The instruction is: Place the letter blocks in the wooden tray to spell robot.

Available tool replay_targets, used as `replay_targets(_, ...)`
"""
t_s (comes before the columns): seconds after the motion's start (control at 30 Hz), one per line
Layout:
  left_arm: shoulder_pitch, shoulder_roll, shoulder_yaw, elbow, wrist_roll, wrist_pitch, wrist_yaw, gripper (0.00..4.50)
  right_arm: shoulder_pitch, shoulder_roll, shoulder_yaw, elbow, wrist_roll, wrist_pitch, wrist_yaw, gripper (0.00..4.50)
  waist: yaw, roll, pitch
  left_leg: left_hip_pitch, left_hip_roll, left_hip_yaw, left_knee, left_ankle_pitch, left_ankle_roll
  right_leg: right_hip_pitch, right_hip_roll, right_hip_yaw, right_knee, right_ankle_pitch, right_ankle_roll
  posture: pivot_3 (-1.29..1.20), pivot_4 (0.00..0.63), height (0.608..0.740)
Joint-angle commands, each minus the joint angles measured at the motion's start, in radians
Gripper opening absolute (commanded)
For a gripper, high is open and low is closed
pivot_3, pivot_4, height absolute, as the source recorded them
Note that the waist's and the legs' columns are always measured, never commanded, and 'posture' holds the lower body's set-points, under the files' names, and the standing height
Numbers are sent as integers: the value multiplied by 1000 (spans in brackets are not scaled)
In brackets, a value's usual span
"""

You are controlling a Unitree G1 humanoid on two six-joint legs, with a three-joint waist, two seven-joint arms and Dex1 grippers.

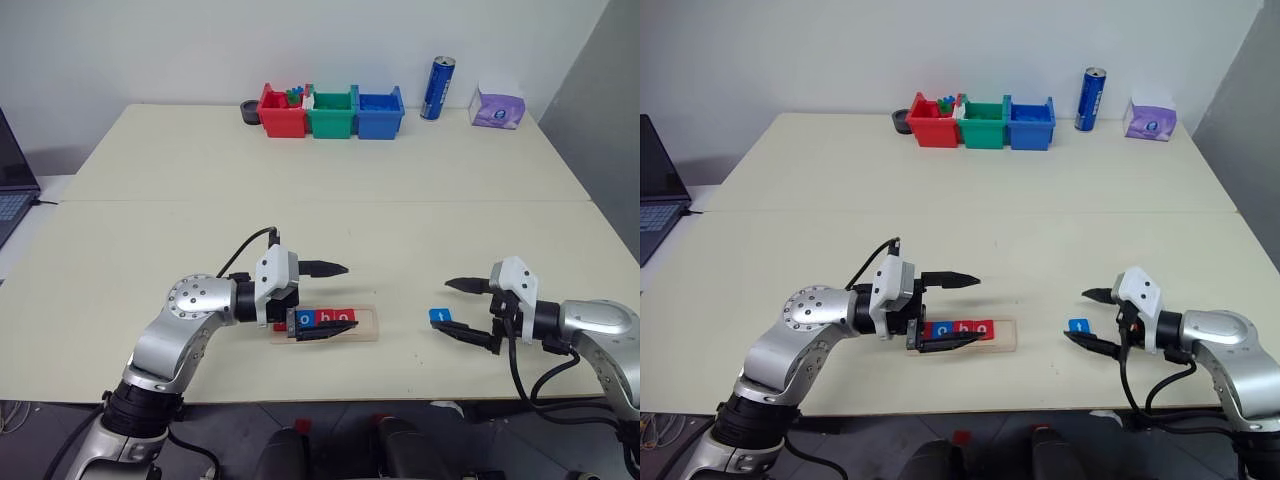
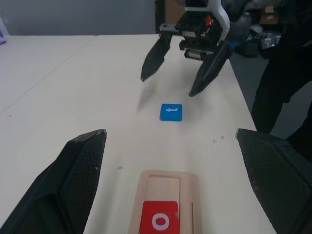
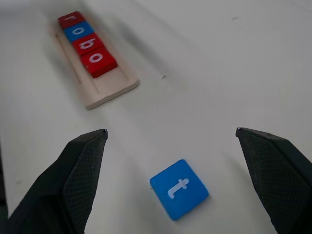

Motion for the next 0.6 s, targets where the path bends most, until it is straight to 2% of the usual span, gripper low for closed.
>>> replay_targets(0.03, -4, -4, -1, -22, -9, -13, 3, 4500, -64, -3, 32, 115, -26, -103, 53, 4482, 1, 0, 0, 0, 0, -1, 0, 0, 0, 0, 0, 0, 0, 0, 0, 0, 150, 740)
replay_targets(0.23, 0, -4, -3, -31, -7, -11, 12, 4500, -133, -3, 92, 265, -64, -222, 120, 4482, 5, 0, 0, 0, 0, -1, 0, 0, 0, 0, 1, 0, 1, 0, -1, 0, 150, 740)
replay_targets(0.6, -9, -4, -5, -33, -13, -7, 7, 4500, -140, -12, 138, 401, -123, -356, 186, 4482, 6, 0, 0, 0, 1, -1, 1, 0, 0, 0, -1, -1, 1, 0, -1, 0, 150, 740)
